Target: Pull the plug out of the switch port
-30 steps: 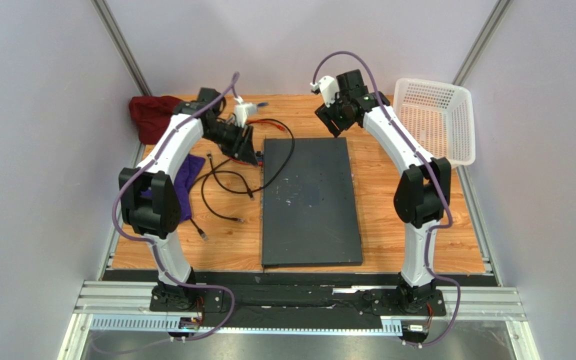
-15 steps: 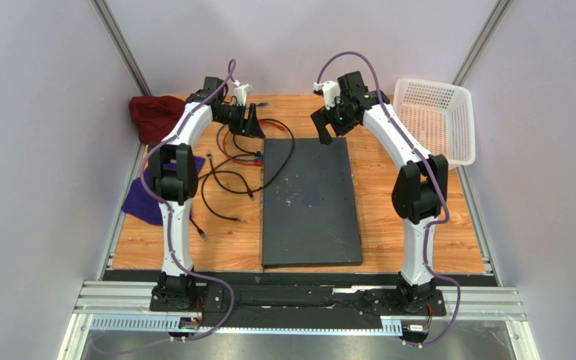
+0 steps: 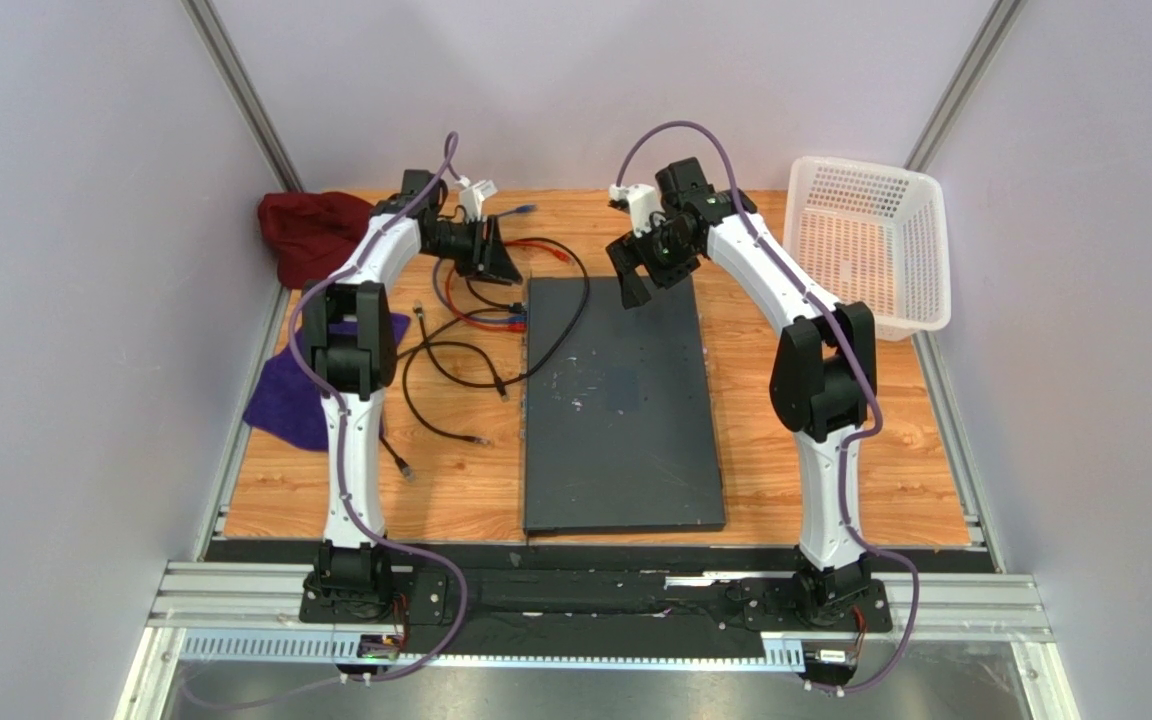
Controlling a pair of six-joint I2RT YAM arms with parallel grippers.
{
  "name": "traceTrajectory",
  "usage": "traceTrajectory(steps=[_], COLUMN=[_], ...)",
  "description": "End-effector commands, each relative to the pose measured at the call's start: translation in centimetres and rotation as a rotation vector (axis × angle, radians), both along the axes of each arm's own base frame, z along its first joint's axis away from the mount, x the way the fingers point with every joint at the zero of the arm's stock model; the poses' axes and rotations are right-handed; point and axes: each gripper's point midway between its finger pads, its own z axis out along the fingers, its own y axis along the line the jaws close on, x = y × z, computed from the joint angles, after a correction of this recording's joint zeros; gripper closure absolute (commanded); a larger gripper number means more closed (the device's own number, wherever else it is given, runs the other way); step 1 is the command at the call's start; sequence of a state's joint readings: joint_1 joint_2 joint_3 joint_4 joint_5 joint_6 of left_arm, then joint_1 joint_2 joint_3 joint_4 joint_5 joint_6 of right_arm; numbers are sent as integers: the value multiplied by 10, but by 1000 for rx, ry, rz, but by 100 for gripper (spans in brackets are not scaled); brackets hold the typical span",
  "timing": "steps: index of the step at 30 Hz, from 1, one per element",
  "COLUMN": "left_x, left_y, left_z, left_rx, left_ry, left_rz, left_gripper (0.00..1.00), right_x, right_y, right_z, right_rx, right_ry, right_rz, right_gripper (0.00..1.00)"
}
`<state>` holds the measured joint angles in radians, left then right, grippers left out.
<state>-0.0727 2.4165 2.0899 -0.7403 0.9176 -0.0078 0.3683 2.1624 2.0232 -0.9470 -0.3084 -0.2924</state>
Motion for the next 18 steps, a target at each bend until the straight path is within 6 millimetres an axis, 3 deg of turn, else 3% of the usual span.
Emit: traceTrajectory(steps=[1,2,3,4,5,6,7,8,10,12,18], left_x=[2,-2,-3,-4,-7,-7,-10,-12,-15,-16,-10], left_y=[11,16,19,20,25,27,30,34,41,45,59], left_z=[25,19,22,21,17,18,15,12,5,-1,-11], left_rx=[-43,-32,-28,-18,-7,7,19,40,75,88,101], left_ry=[-53,-37,-43,-56,-47,-60,-48,-43,-33,-25,-24], left_rz=[6,18,23,16,21,16,16,21,22,27,55], left_gripper=[52,52,52,51,51,51,51,51,50,50,48], right_x=[9,17,23,29,35,46,52,57,65,66,82], right_y=[27,34,41,51,61,72,81,89,108,123,149], right_z=[38,52,45,53,42,65,67,58,63,48,17], right_rx=[52,80,90,119,148,201,231,264,316,318,291], right_ry=[-104,-140,-128,-143,-105,-149,-156,-125,-155,-148,-203], right_rz=[31,26,16,6,-30,-47,-60,-99,-111,-130,-180], right_gripper=[18,18,17,16,15,15,15,15,16,16,20])
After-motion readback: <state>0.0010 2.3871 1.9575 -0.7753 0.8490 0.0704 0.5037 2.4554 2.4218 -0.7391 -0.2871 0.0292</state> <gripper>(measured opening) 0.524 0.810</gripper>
